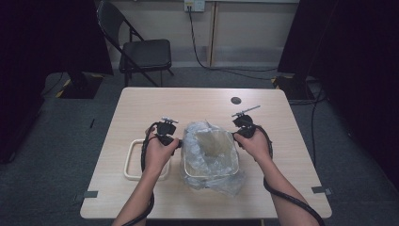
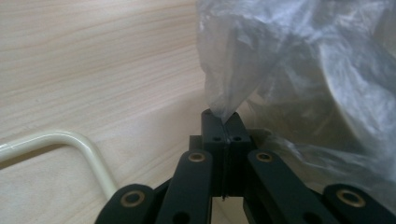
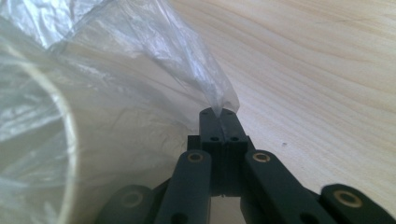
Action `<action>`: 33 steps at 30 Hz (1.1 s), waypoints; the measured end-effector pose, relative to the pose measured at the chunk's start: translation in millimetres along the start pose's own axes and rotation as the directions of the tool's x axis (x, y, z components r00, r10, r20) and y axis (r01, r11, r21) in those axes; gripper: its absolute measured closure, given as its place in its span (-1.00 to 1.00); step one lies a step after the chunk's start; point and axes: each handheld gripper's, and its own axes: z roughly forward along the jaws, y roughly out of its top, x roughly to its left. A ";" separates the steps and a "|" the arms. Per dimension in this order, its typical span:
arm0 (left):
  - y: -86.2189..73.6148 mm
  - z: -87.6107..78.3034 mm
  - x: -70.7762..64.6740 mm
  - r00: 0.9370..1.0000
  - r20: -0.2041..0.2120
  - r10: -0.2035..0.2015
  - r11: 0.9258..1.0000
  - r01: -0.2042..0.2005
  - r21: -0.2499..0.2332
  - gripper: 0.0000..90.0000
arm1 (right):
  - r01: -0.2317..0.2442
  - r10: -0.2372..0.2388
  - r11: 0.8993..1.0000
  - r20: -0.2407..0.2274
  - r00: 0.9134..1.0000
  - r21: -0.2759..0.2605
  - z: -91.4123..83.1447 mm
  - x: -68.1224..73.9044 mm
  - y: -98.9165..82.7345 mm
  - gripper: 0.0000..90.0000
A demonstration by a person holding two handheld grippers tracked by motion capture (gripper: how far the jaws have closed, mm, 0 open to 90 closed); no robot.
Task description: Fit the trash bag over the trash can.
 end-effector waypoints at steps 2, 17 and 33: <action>-0.9 -0.7 0.6 1.000 -0.007 0.010 1.000 -0.010 0.007 1.00 | 0.004 -0.004 1.000 0.001 1.000 -0.003 1.1 1.0 -1.6 1.00; -13.7 -28.8 1.3 0.996 -0.087 0.028 0.996 -0.036 -0.083 0.22 | 0.068 -0.061 0.997 0.138 0.989 -0.048 -24.4 4.3 -12.3 0.22; -1.9 -82.0 -41.4 0.994 -0.094 0.062 0.988 -0.074 -0.136 -0.39 | 0.090 -0.070 0.979 0.113 0.991 -0.185 -95.5 35.6 -6.5 -0.54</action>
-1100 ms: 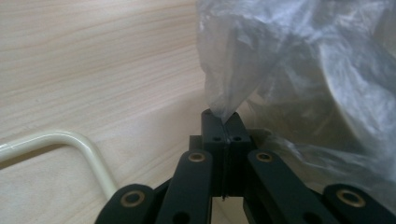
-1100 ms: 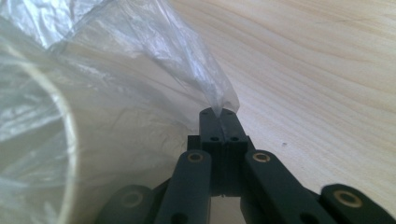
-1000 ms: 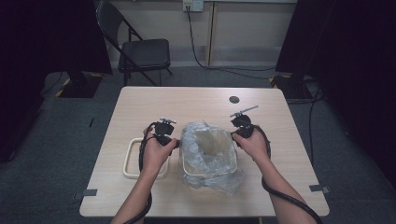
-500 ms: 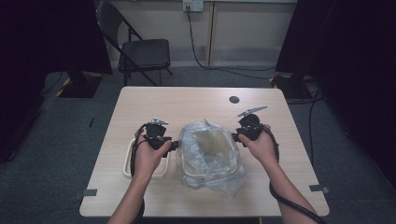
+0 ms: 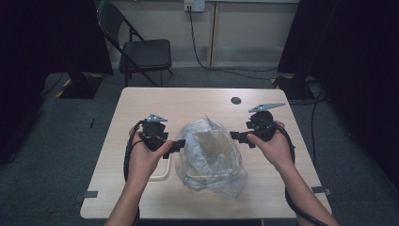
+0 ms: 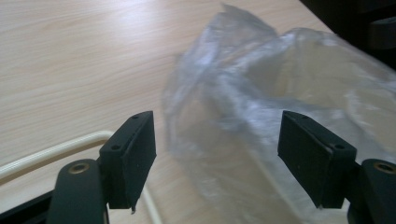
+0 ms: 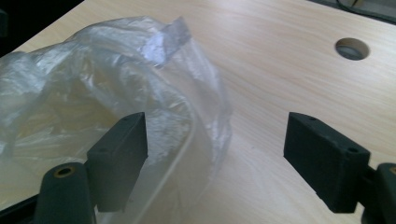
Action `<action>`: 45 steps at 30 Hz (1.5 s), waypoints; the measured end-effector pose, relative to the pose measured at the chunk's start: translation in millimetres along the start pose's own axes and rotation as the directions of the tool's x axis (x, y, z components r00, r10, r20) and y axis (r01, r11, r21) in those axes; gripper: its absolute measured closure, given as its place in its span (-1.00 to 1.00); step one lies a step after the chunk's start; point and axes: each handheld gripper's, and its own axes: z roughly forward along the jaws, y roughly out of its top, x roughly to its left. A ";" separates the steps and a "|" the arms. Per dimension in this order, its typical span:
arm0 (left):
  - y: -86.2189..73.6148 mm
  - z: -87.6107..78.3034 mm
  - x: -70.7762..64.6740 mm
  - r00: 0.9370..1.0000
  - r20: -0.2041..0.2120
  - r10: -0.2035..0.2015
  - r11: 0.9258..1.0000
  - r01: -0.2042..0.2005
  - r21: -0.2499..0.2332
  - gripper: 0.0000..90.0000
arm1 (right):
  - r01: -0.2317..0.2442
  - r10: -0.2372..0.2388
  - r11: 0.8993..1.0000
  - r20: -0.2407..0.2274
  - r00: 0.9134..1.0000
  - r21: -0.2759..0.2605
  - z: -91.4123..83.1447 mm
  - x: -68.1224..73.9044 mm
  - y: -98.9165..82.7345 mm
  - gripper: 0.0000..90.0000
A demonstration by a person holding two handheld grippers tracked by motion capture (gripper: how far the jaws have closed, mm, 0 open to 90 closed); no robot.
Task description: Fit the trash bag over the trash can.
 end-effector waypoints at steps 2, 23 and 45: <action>0.3 3.1 -3.3 1.000 0.009 0.008 1.000 -0.008 0.009 -0.39 | 0.008 -0.008 1.000 -0.008 1.000 0.005 1.7 2.2 0.0 -0.53; -3.2 57.8 14.1 0.995 0.065 -0.069 0.996 0.066 0.052 -0.04 | -0.085 0.083 0.994 0.018 0.996 0.072 55.8 -10.5 -16.6 -0.38; -17.9 14.2 8.7 0.998 0.060 -0.022 1.000 0.021 0.022 -0.41 | -0.040 0.040 0.999 0.020 0.999 -0.005 21.3 -3.8 0.4 -0.61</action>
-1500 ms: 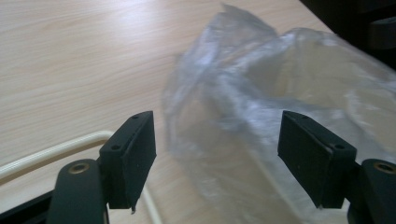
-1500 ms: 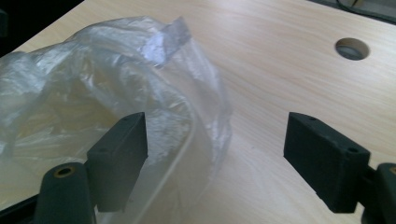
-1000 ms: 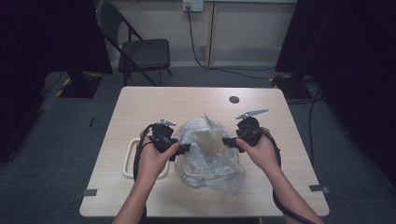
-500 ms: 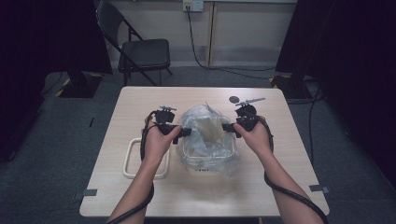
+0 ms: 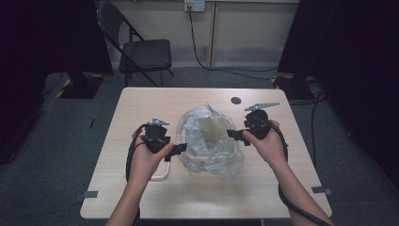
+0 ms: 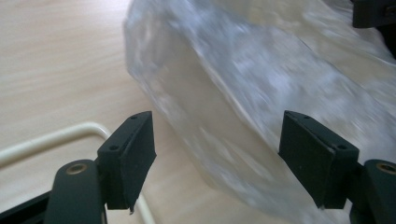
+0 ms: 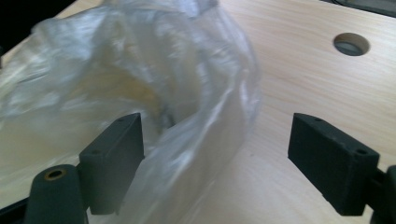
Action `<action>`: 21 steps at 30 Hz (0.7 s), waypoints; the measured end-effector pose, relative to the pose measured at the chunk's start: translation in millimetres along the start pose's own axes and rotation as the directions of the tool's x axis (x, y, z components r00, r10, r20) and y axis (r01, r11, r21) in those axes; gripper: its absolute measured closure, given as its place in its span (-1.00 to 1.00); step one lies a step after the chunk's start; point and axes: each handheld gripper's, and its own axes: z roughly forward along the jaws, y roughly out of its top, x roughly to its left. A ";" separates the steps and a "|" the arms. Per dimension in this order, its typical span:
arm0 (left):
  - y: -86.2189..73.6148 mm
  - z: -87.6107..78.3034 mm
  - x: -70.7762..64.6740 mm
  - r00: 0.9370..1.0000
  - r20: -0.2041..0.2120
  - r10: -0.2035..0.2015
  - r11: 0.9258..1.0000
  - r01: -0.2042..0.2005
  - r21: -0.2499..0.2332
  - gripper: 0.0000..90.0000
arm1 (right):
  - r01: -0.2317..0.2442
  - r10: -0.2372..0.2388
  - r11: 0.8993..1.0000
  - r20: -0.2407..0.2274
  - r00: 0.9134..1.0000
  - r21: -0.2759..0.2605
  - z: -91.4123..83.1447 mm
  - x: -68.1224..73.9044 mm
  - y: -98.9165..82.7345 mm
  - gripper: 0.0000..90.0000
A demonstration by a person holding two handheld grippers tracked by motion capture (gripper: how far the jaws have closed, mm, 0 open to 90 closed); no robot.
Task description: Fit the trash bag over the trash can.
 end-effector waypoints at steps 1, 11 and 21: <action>0.0 0.0 0.0 1.000 0.000 0.000 1.000 0.000 0.000 -0.41 | 0.000 0.000 1.000 0.000 1.000 0.000 0.0 0.0 0.0 -0.61; -16.6 0.0 -4.8 0.999 0.005 0.033 0.999 -0.034 0.016 -0.46 | 0.057 -0.055 0.995 -0.031 0.998 0.076 6.1 6.1 -24.3 -0.61; -37.6 0.0 1.3 0.998 -0.003 0.070 0.996 -0.069 0.051 -0.58 | 0.105 -0.104 0.993 -0.029 0.994 0.054 -5.2 15.7 -8.1 -0.64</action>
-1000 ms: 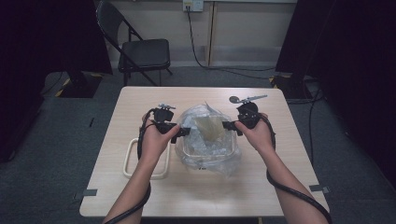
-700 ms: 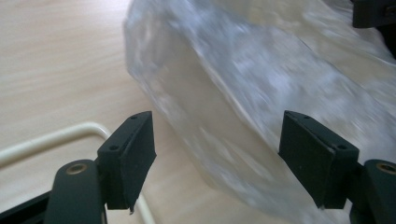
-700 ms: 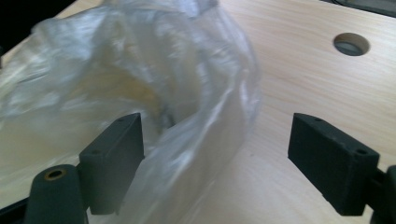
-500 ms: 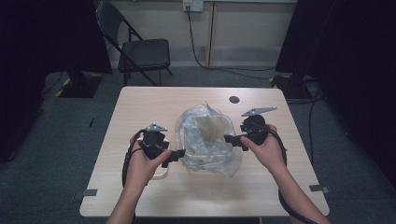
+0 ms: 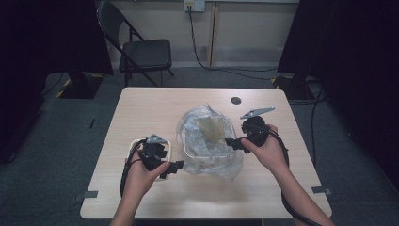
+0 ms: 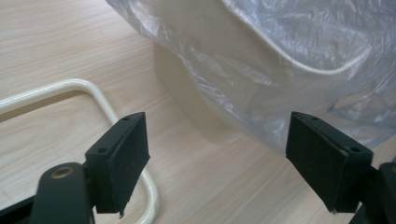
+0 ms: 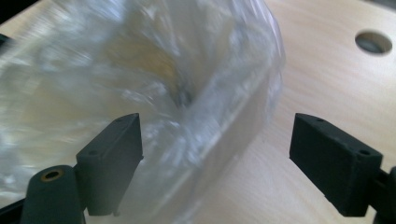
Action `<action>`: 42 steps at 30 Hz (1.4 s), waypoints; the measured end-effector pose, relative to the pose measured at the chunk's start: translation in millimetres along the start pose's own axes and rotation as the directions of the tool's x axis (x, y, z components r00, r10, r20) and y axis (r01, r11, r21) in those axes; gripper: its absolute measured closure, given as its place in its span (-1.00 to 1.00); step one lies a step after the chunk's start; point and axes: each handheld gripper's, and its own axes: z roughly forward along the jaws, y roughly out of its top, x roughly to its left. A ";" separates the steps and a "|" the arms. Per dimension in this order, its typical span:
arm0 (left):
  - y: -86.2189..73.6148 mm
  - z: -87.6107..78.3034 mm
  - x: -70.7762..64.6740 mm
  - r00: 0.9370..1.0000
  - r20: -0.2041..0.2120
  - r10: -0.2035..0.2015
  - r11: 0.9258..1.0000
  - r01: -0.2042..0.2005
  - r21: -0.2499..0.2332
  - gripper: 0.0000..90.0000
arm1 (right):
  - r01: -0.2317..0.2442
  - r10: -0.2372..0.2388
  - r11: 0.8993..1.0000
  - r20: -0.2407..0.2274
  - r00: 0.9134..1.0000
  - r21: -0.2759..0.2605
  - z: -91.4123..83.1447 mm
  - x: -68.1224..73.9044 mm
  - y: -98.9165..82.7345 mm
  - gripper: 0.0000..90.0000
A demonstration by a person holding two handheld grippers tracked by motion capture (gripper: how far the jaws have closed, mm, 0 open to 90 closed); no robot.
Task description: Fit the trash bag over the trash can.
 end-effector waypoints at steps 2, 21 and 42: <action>-0.6 -2.9 0.7 1.000 -0.011 0.013 1.000 -0.013 0.013 -0.61 | 0.031 -0.031 1.000 -0.015 0.999 0.002 -7.2 5.1 11.0 -0.65; -9.2 -4.7 15.9 1.000 -0.011 -0.014 0.999 0.014 0.030 -0.61 | 0.140 -0.123 0.982 -0.137 0.983 0.127 63.7 64.8 37.5 -0.64; -12.8 -7.5 18.3 0.999 -0.014 -0.031 0.999 0.031 0.009 -0.61 | 0.180 -0.166 0.975 -0.108 0.980 0.129 39.2 67.7 69.1 -0.62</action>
